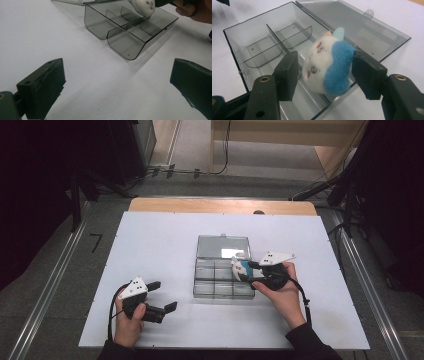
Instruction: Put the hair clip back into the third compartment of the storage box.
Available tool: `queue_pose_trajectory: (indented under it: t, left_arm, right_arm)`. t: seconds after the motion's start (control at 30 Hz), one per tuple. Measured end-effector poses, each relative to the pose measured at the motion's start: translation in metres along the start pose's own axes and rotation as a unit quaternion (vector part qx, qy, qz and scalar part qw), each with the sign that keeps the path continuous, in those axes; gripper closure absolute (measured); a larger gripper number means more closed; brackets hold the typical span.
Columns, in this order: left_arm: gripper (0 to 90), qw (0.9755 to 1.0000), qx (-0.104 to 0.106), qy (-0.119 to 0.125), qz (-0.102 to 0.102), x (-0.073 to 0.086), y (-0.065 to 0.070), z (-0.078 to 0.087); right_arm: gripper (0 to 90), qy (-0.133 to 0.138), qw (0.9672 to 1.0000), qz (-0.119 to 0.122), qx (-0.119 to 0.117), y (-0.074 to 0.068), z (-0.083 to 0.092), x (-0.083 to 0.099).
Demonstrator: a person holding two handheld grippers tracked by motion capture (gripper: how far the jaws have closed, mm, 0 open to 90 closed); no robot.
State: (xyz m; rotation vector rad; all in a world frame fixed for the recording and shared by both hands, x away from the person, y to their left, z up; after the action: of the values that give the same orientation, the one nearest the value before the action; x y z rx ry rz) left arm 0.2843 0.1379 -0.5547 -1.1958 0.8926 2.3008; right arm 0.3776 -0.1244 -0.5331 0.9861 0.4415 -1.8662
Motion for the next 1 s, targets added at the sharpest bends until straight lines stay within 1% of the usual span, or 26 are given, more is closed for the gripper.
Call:
queue_pose_trajectory:
  t: [0.03, 0.07, 0.1, 0.13, 0.17, 0.23, 0.27, 0.37, 0.4, 0.43, 0.5, 0.53, 0.57, 0.6, 0.67, 0.7, 0.8, 0.83, 0.87, 0.93, 1.0]
  left_arm:
    - [0.0, 1.0, 0.0, 0.0, 0.0, 0.0, 0.0, 0.0]
    - [0.0, 1.0, 0.0, 0.0, 0.0, 0.0, 0.0, 0.0]
    - [0.0, 1.0, 0.0, 0.0, -0.001, 0.0, 0.0, 0.0]
    - [0.0, 1.0, 0.0, 0.0, -0.001, 0.0, 0.0, 0.0]
    - [0.0, 1.0, 0.0, 0.0, -0.001, 0.0, 0.0, 0.0]
    - [0.0, 1.0, 0.0, -0.001, 0.0, 0.0, 0.0, 0.0]
    - [0.0, 1.0, 0.0, -0.001, 0.0, 0.0, 0.0, 0.0]
    - [0.0, 1.0, 0.0, -0.001, -0.001, 0.0, 0.0, 0.0]
    - [0.0, 1.0, 0.0, -0.001, -0.001, 0.0, 0.0, 0.0]
    - [0.0, 1.0, 0.0, -0.001, 0.0, 0.0, 0.0, 0.0]
    - [0.0, 1.0, -0.001, -0.002, -0.001, 0.0, 0.0, 0.0]
    - [0.0, 1.0, -0.001, -0.002, -0.001, 0.0, 0.0, -0.001]
    - [0.0, 1.0, 0.0, -0.002, 0.0, 0.0, 0.0, -0.001]
    - [0.0, 1.0, 0.0, -0.002, -0.001, 0.0, 0.0, -0.001]
    - [0.0, 1.0, -0.001, -0.003, -0.001, 0.0, 0.0, -0.001]
    - [0.0, 1.0, -0.001, -0.003, -0.001, 0.0, 0.0, -0.001]
    - [0.0, 1.0, 0.0, -0.003, -0.001, 0.0, 0.0, -0.001]
    - [0.0, 1.0, 0.0, -0.003, 0.0, 0.0, 0.0, -0.001]
    - [0.0, 1.0, 0.0, -0.003, 0.0, 0.0, 0.0, -0.001]
    - [0.0, 1.0, 0.0, -0.003, 0.0, 0.0, 0.0, -0.001]
    - [0.0, 1.0, 0.0, -0.003, 0.0, 0.0, 0.0, -0.001]
  right_arm:
    - [39.2, -0.003, 1.0, 0.003, 0.002, -0.001, -0.002, 0.0]
    - [43.5, -0.005, 1.0, 0.007, -0.001, -0.002, -0.003, 0.001]
    - [45.8, -0.007, 0.9999, 0.011, -0.004, -0.004, -0.005, 0.001]
    - [46.5, -0.007, 0.9998, 0.015, -0.008, -0.006, -0.006, 0.001]
    - [46.6, -0.007, 0.9998, 0.017, -0.006, -0.007, -0.006, 0.001]
    - [46.6, -0.003, 0.9998, 0.015, -0.011, -0.006, -0.005, 0.0]
    - [46.5, -0.004, 0.9999, 0.013, -0.003, -0.004, -0.005, 0.001]
    - [42.7, -0.013, 0.9991, 0.01, 0.038, 0.006, -0.003, 0.003]
    - [42.7, -0.011, 0.9987, 0.008, 0.049, 0.009, -0.002, 0.004]
    - [43.5, -0.009, 0.9985, 0.006, 0.054, 0.011, -0.001, 0.004]
    - [55.4, 0.004, 0.9985, -0.001, 0.054, 0.012, 0.003, 0.001]
    - [64.9, 0.014, 0.9987, -0.003, 0.05, 0.011, 0.005, -0.001]
    - [74.6, 0.025, 0.9988, -0.003, 0.042, 0.009, 0.007, -0.003]
    - [81.5, 0.032, 0.999, -0.005, 0.031, 0.006, 0.009, -0.005]
    - [87.7, 0.042, 0.999, -0.006, 0.011, -0.001, 0.008, -0.009]
    - [88.0, 0.042, 0.9991, -0.006, 0.002, -0.005, 0.006, -0.01]
    - [88.1, 0.025, 0.9995, -0.001, -0.019, -0.013, -0.004, -0.007]
    - [88.0, 0.014, 0.9998, 0.003, -0.015, -0.014, -0.007, -0.004]
    - [88.1, 0.002, 1.0, 0.002, -0.006, -0.012, -0.01, -0.001]
    - [88.1, -0.008, 0.9999, -0.008, -0.008, -0.011, -0.012, 0.003]
    - [88.1, -0.025, 0.9996, -0.001, 0.012, -0.007, -0.012, 0.007]
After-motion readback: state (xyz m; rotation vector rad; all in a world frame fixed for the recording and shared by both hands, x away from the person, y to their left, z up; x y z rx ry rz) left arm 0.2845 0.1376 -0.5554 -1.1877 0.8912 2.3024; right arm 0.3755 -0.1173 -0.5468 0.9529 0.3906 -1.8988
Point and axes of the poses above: each handheld gripper's, and its own axes: z roughly backward along the jaws, x roughly out of its underside, y roughly to its right, the point moved 10 cm from there along -z, roughly forward along the jaws, and after that the axes turned 9 degrees about z, right-handed, at the moved point
